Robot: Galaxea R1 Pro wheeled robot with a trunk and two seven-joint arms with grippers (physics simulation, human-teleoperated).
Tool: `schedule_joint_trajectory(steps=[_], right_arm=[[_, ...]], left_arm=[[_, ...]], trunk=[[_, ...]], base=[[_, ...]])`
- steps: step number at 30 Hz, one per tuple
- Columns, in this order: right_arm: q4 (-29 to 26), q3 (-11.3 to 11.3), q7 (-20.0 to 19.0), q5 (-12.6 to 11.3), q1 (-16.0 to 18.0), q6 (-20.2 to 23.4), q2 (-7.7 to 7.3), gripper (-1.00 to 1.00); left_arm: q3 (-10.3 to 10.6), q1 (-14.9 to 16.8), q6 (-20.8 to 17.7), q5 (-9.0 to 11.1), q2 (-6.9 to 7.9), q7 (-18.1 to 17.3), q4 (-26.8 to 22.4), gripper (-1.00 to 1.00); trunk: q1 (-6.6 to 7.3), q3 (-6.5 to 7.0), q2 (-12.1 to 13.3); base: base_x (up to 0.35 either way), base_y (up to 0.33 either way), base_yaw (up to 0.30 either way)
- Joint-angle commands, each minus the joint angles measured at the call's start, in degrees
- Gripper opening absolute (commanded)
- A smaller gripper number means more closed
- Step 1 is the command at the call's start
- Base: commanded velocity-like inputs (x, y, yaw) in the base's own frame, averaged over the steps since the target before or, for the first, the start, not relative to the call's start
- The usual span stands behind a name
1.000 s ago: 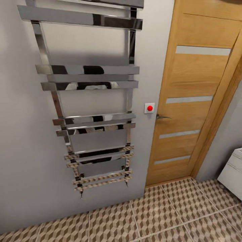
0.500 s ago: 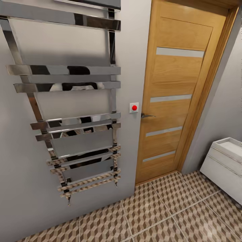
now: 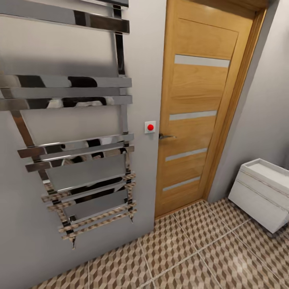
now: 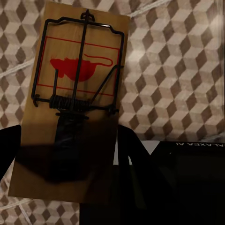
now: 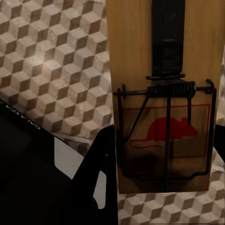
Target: Take the four mousetraps from the cabinet in the bathroom and place them on the bathroom floor. Make sure all four end up on the same floor surface, and ensure that at least two of them are either under or directly next to the same bathroom sink.
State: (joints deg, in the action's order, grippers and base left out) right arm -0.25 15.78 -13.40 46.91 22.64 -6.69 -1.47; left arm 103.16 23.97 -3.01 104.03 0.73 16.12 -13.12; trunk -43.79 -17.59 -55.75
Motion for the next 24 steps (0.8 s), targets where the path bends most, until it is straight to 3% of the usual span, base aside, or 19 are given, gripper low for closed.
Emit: schedule_joint_trajectory(steps=[1, 24], right_arm=[[0.0, 0.5, -0.4, 0.3, 0.0, -0.1, -0.02, -1.00], [0.0, 0.5, -0.4, 0.3, 0.0, -0.1, -0.11, -1.00]], left_arm=[[0.2, 0.1, -0.2, -0.2, 0.07, 0.4, -0.2, -1.00], [0.2, 0.1, -0.2, -0.1, 0.07, 0.4, -0.2, -1.00]], trunk=[[0.00, -0.11, -0.1], [0.00, -0.36, -0.1]], base=[[0.000, 0.000, -0.267], [0.000, 0.000, -0.283]])
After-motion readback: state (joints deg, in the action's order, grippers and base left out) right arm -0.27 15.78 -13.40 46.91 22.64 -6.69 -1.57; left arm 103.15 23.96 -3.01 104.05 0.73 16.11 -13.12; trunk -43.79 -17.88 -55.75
